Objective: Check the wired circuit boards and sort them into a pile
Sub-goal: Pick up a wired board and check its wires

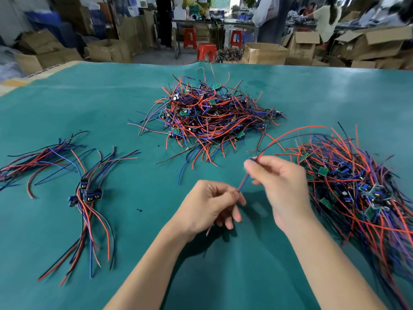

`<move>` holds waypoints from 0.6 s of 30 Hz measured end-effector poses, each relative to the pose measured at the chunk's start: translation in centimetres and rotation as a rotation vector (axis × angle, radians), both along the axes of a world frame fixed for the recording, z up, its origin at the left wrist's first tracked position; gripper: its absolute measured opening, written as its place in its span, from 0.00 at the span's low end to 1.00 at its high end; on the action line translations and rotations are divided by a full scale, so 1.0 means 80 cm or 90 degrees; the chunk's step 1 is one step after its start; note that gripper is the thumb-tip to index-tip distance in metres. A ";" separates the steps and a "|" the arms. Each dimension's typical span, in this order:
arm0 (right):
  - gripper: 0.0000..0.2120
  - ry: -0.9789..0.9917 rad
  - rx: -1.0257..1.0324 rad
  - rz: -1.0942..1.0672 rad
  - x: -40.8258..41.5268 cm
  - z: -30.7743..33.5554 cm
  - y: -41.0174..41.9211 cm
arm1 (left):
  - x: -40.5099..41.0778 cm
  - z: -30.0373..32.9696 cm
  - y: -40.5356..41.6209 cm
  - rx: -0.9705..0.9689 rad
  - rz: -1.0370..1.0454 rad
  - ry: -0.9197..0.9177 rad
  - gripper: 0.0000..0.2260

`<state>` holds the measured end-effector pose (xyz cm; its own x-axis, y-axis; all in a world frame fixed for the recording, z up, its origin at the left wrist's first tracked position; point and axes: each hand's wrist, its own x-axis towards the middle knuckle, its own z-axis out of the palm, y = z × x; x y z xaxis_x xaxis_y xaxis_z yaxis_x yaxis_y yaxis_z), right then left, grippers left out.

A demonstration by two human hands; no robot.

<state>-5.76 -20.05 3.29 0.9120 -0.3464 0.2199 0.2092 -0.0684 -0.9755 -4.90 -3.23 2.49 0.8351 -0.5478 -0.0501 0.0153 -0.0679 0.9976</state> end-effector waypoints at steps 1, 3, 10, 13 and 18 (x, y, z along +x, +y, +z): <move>0.08 0.001 0.022 -0.033 0.002 0.001 -0.007 | -0.001 0.000 -0.002 0.014 -0.018 0.000 0.12; 0.09 0.003 0.081 -0.094 0.004 0.005 -0.022 | -0.002 0.002 -0.002 0.033 -0.051 0.002 0.13; 0.06 -0.124 0.114 -0.230 -0.006 0.049 -0.037 | -0.007 -0.002 -0.010 0.064 -0.006 -0.054 0.13; 0.02 -0.261 0.102 -0.213 -0.016 0.112 -0.022 | -0.003 -0.008 -0.011 0.090 0.067 -0.089 0.12; 0.06 -0.146 0.012 0.167 -0.009 0.161 0.075 | -0.005 -0.008 -0.015 0.096 0.111 -0.108 0.11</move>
<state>-6.50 -14.08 16.20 0.8976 -0.1131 0.4260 0.4319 0.0336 -0.9013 -5.27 -4.42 1.82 0.9193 -0.3925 0.0288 -0.1272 -0.2271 0.9655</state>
